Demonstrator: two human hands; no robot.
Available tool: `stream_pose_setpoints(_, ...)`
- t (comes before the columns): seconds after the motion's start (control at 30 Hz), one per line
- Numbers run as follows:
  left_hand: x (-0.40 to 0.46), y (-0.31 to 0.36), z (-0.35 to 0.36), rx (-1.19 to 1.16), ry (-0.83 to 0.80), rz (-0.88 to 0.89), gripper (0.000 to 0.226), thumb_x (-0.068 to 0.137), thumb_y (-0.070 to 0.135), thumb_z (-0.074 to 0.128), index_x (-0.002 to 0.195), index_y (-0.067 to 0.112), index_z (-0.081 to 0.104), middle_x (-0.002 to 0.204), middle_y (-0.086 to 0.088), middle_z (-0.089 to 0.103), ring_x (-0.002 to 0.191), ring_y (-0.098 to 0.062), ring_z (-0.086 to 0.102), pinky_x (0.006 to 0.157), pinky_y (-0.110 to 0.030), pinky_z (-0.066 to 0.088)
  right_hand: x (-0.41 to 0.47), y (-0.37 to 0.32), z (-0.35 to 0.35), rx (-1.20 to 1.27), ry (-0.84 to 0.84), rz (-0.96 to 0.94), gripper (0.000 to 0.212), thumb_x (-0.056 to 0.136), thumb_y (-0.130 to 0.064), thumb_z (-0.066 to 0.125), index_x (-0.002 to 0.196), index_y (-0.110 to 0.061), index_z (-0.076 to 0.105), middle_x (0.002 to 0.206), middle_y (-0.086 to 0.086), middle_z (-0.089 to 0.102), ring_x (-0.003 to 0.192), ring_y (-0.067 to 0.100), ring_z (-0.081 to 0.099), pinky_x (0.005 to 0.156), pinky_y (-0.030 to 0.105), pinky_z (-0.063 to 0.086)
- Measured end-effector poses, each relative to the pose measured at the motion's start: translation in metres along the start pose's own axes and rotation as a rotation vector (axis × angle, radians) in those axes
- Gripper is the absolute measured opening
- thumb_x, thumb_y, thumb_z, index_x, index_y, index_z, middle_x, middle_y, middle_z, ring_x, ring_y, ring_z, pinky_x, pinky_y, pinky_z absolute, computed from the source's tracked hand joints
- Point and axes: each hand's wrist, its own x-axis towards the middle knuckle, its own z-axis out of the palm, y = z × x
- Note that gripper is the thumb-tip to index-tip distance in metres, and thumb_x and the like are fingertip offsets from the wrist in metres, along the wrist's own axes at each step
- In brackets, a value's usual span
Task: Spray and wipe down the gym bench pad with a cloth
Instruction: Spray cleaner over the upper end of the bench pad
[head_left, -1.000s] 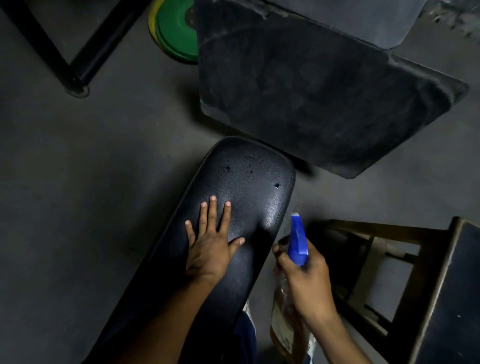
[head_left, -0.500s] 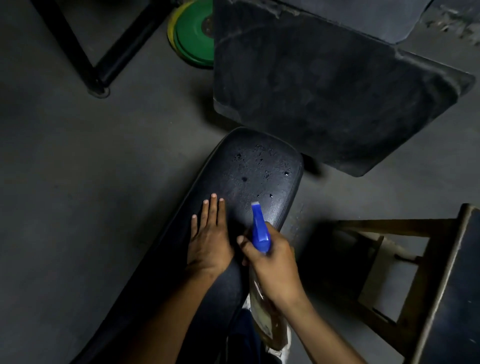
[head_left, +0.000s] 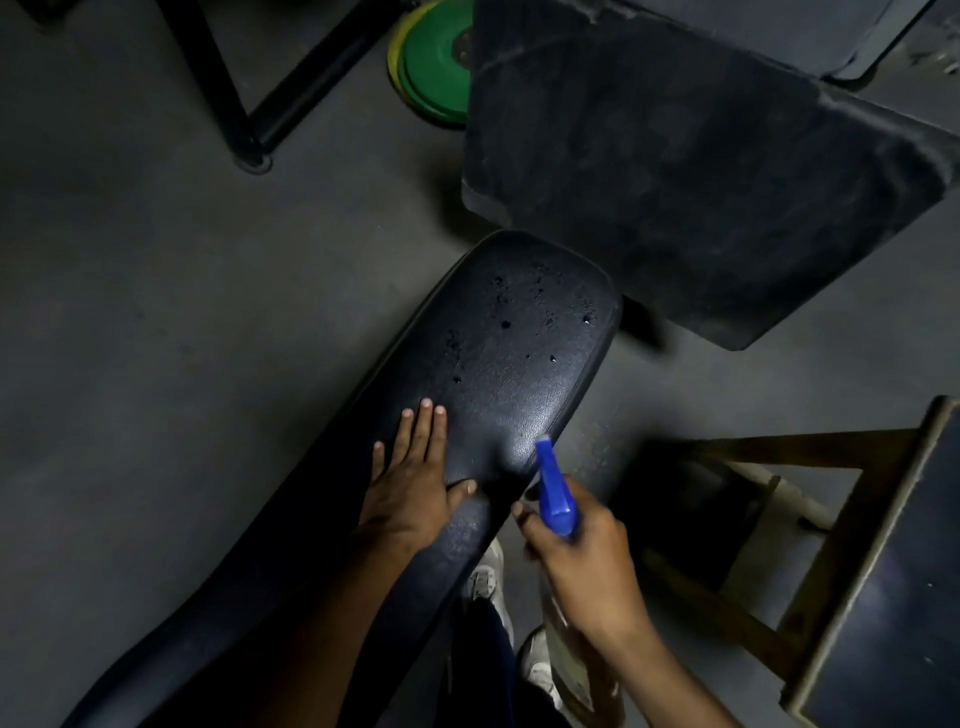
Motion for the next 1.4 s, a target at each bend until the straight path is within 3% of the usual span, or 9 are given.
stream_pose_setpoints(0.17,0.001,0.001,-0.001,-0.032,-0.027,0.001,0.101,0.092,0.067,0.043,0.154,0.023,-0.023,0.160,0.006,-0.036,0.149,-0.017,-0.027,0.122,-0.052,0.001,0.004,0.005,-0.018,0.026,0.077,0.003,0.024,0.090,-0.020,0.078,0.078,-0.010,0.060,0.061,0.010,0.068,0.051,0.006,0.057,0.056,0.023,0.045)
stream_pose_setpoints(0.27,0.002,0.001,-0.001,-0.033,-0.039,-0.012,0.102,0.092,0.067,0.044,0.154,0.023,-0.024,0.159,0.007,-0.037,0.149,-0.017,-0.028,0.123,-0.052,0.000,0.011,-0.001,-0.014,0.053,0.074,-0.023,0.019,0.090,-0.021,0.079,0.084,-0.011,0.063,0.062,0.010,0.069,0.052,0.006,0.061,0.058,0.023,0.048)
stream_pose_setpoints(0.4,0.004,0.000,0.003,-0.051,-0.025,-0.013,0.103,0.091,0.065,0.048,0.154,0.025,-0.022,0.159,0.008,-0.035,0.149,-0.016,-0.028,0.122,-0.051,-0.002,0.027,-0.014,0.007,0.071,0.044,-0.068,0.027,0.091,-0.021,0.078,0.075,-0.008,0.062,0.062,0.010,0.069,0.051,0.010,0.059,0.059,0.026,0.047)
stream_pose_setpoints(0.53,0.004,-0.004,0.006,-0.074,-0.004,0.009,0.098,0.093,0.057,0.050,0.156,0.025,-0.019,0.162,0.009,-0.030,0.150,-0.015,-0.025,0.122,-0.052,-0.002,0.032,-0.019,0.038,0.108,0.008,-0.088,0.020,0.090,-0.024,0.079,0.079,-0.018,0.064,0.060,0.004,0.067,0.055,0.015,0.060,0.060,0.034,0.050)
stream_pose_setpoints(0.7,-0.003,-0.011,-0.012,-0.077,-0.066,0.045,0.093,0.092,0.046,0.046,0.157,0.025,-0.017,0.162,0.006,-0.030,0.150,-0.014,-0.024,0.123,-0.051,-0.003,0.006,-0.018,0.059,0.031,-0.044,-0.109,0.028,0.091,-0.021,0.078,0.073,-0.016,0.057,0.061,0.012,0.068,0.049,0.008,0.057,0.054,0.026,0.045)
stream_pose_setpoints(0.9,-0.045,-0.060,0.007,0.013,-0.036,-0.017,0.112,0.084,0.064,0.056,0.155,0.026,-0.022,0.162,0.000,-0.031,0.152,-0.022,-0.021,0.123,-0.053,0.003,-0.035,-0.003,0.077,-0.045,-0.109,-0.074,0.028,0.090,-0.026,0.079,0.075,-0.018,0.056,0.062,0.009,0.067,0.052,0.008,0.058,0.057,0.029,0.046)
stream_pose_setpoints(1.03,-0.070,-0.070,0.026,-0.023,0.009,-0.041,0.107,0.086,0.069,0.049,0.154,0.030,-0.024,0.161,0.001,-0.033,0.151,-0.023,-0.023,0.122,-0.055,0.005,-0.055,0.014,0.080,-0.028,-0.026,-0.033,0.026,0.088,-0.029,0.080,0.080,-0.014,0.061,0.066,0.011,0.067,0.061,0.027,0.066,0.063,0.040,0.052)
stream_pose_setpoints(1.17,-0.074,-0.066,0.027,-0.061,-0.004,-0.050,0.104,0.088,0.070,0.045,0.153,0.030,-0.026,0.159,0.003,-0.038,0.150,-0.023,-0.027,0.122,-0.056,0.003,-0.068,0.028,0.071,0.029,0.092,0.017,0.021,0.090,-0.019,0.079,0.078,-0.015,0.062,0.062,0.011,0.068,0.053,0.015,0.066,0.059,0.033,0.051)
stream_pose_setpoints(1.4,-0.078,-0.071,0.025,-0.076,0.000,-0.015,0.103,0.089,0.069,0.046,0.154,0.028,-0.022,0.160,0.001,-0.036,0.150,-0.023,-0.026,0.123,-0.055,0.004,-0.086,0.037,0.060,0.004,0.123,0.025,0.022,0.091,-0.016,0.078,0.076,-0.012,0.063,0.060,0.006,0.069,0.054,0.018,0.066,0.060,0.032,0.049)
